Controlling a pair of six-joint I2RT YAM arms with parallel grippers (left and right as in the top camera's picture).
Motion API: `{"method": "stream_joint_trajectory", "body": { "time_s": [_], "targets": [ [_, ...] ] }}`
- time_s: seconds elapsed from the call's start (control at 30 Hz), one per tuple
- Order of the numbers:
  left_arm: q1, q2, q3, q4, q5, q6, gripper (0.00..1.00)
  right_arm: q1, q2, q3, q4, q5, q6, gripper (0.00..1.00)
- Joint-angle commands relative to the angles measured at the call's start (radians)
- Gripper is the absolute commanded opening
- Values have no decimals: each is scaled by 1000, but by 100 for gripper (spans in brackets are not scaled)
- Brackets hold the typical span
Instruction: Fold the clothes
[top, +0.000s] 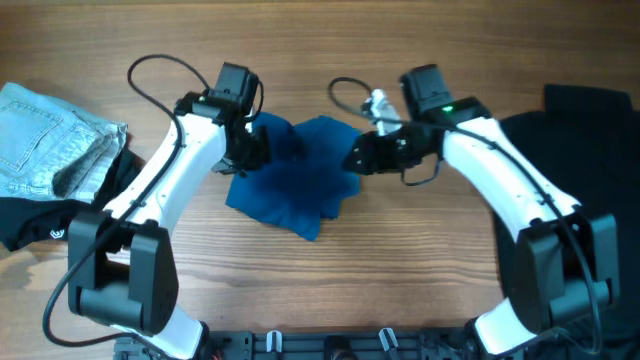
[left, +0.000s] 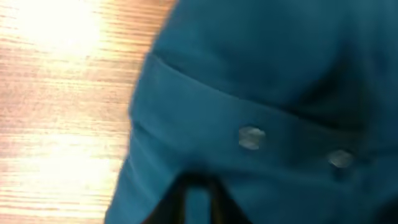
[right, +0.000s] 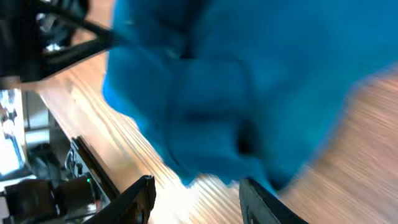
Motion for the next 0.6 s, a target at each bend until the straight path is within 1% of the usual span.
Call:
{"method": "stream_joint_trajectory", "body": {
  "time_s": [0.0, 0.03, 0.1, 0.13, 0.17, 0.2, 0.23, 0.27, 0.33, 0.4, 0.5, 0.57],
  "targets": [
    [80, 2, -11, 11, 47, 0, 23, 99, 67, -5, 81, 31, 150, 41],
    [109, -3, -6, 13, 91, 1, 26, 124, 108, -5, 115, 58, 227, 40],
    [159, -9, -4, 29, 191, 24, 35, 138, 167, -5, 143, 57, 312, 39],
    [187, -8, -4, 35, 259, 73, 43, 138, 202, -5, 146, 57, 364, 36],
    [209, -7, -6, 39, 299, 117, 50, 135, 232, -5, 145, 56, 406, 36],
    [227, -5, -7, 39, 316, 148, 67, 131, 255, -5, 145, 54, 430, 35],
    [238, -2, -7, 40, 330, 174, 77, 130, 269, -5, 145, 53, 438, 35],
    [249, 6, -7, 45, 353, 217, 85, 130, 277, -5, 145, 53, 438, 35],
    [262, 34, -8, 54, 412, 282, 96, 130, 277, -5, 145, 54, 438, 36],
    [266, 78, -8, 63, 479, 336, 100, 130, 277, -5, 146, 57, 437, 36],
    [261, 179, -8, 100, 570, 413, 100, 130, 277, -5, 155, 61, 438, 36],
    [261, 232, -8, 119, 571, 414, 99, 130, 277, -5, 164, 61, 439, 37]
  ]
}}
